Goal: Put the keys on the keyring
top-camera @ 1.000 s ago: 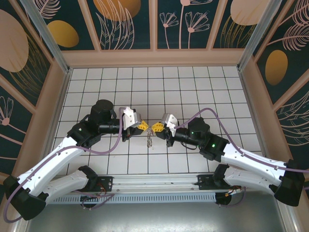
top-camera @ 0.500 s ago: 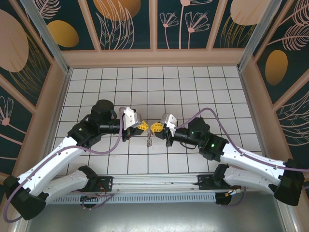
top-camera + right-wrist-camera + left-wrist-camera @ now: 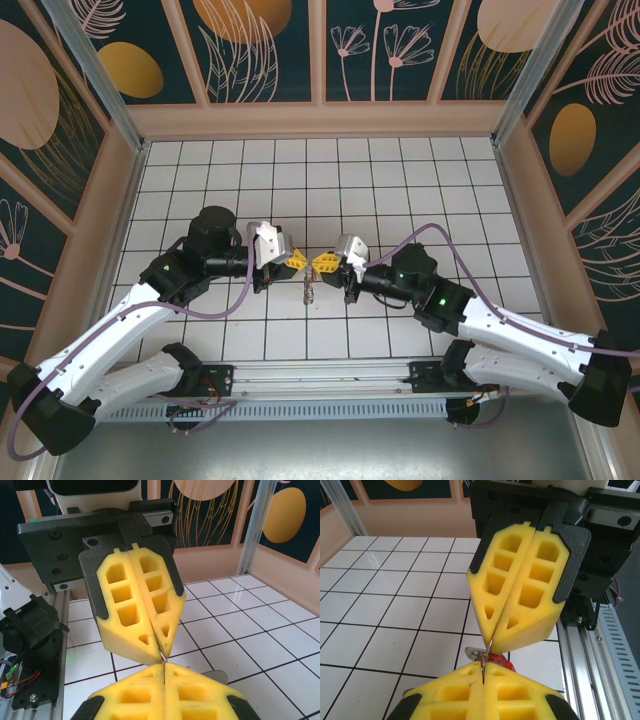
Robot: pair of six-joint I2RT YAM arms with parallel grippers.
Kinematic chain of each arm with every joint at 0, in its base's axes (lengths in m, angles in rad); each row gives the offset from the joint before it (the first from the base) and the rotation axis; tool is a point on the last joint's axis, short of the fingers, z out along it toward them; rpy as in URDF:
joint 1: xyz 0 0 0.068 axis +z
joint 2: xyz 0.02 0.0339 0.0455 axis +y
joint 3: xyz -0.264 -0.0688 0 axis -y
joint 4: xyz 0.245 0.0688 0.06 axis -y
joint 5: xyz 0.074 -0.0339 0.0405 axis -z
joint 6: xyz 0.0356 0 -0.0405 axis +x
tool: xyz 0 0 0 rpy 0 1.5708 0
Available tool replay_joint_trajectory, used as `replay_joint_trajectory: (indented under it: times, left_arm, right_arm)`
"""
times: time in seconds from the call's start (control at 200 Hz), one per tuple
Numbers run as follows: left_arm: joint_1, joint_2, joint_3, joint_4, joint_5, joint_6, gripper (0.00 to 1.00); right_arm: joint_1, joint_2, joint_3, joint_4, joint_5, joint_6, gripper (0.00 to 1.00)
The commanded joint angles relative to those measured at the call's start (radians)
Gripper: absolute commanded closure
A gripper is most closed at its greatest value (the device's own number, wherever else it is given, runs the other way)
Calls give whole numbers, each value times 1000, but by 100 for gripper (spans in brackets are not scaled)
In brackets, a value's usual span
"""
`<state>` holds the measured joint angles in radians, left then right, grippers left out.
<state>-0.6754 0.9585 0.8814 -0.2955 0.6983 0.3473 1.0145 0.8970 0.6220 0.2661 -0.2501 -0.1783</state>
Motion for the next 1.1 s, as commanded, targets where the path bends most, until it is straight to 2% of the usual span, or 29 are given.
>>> replay_joint_trajectory:
  times: [0.0, 1.096]
  left_arm:
    - [-4, -13, 2, 6, 14, 20, 100]
    - [-3, -5, 2, 9, 21, 16, 100]
  right_arm:
    - [7, -49, 3, -27, 49, -6, 100]
    - [9, -8, 7, 22, 13, -6, 100]
